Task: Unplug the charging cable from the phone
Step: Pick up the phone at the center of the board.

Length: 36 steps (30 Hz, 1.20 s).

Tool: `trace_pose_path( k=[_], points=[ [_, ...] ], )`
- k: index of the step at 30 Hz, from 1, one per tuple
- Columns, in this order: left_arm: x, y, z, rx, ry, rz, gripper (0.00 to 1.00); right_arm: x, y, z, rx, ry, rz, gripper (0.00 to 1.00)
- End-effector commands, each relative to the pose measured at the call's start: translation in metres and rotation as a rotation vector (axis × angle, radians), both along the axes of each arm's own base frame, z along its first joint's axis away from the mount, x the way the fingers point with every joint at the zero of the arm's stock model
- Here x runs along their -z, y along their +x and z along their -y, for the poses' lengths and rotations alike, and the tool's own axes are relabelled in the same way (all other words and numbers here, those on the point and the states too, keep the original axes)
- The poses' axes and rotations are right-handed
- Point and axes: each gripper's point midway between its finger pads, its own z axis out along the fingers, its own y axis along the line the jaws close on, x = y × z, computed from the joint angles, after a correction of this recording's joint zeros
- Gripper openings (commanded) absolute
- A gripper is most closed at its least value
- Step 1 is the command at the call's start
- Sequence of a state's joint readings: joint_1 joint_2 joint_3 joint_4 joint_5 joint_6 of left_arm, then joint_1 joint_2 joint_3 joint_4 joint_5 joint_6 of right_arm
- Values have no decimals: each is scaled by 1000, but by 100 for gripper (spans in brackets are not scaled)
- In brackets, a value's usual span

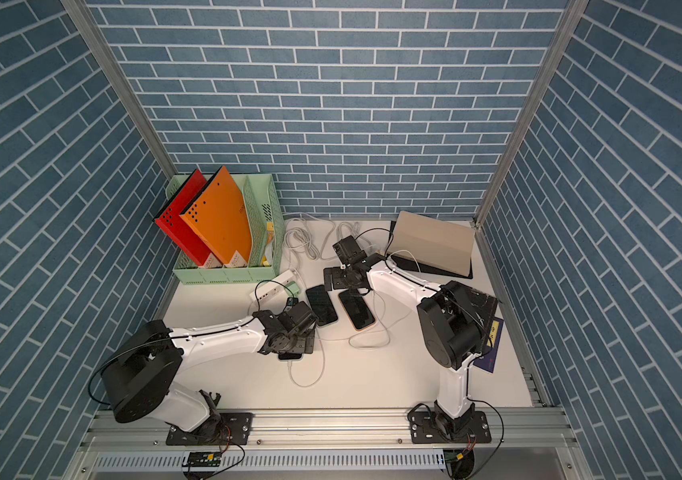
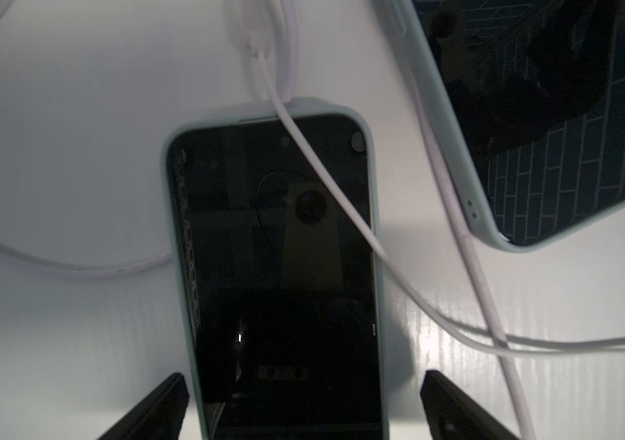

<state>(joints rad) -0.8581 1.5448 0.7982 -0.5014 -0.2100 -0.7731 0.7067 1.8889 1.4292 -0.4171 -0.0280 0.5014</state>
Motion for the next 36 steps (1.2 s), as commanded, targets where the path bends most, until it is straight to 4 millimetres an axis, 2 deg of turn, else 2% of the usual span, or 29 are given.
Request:
trace_pose_path(
  k=[1,8,12,18,22,27,36],
  points=[
    [4,1,-2,10,42,-3,100,-13,0,0,6,33,18,100],
    [11,0,-4,21,62,-13,97,-16,0,0,4,41,24,100],
    [10,0,-4,21,61,-8,82,-17,1,-1,5,45,27,99],
    [8,1,-8,15,74,3,67,-21,2,-3,0,57,35,100],
    [2,4,-9,9,73,25,49,-26,3,-5,-9,70,46,99],
    [-20,12,-14,-29,64,86,28,-36,6,-8,-37,88,78,99],
    [-84,32,-27,-128,44,265,10,-53,12,-7,-63,128,115,100]
  ],
)
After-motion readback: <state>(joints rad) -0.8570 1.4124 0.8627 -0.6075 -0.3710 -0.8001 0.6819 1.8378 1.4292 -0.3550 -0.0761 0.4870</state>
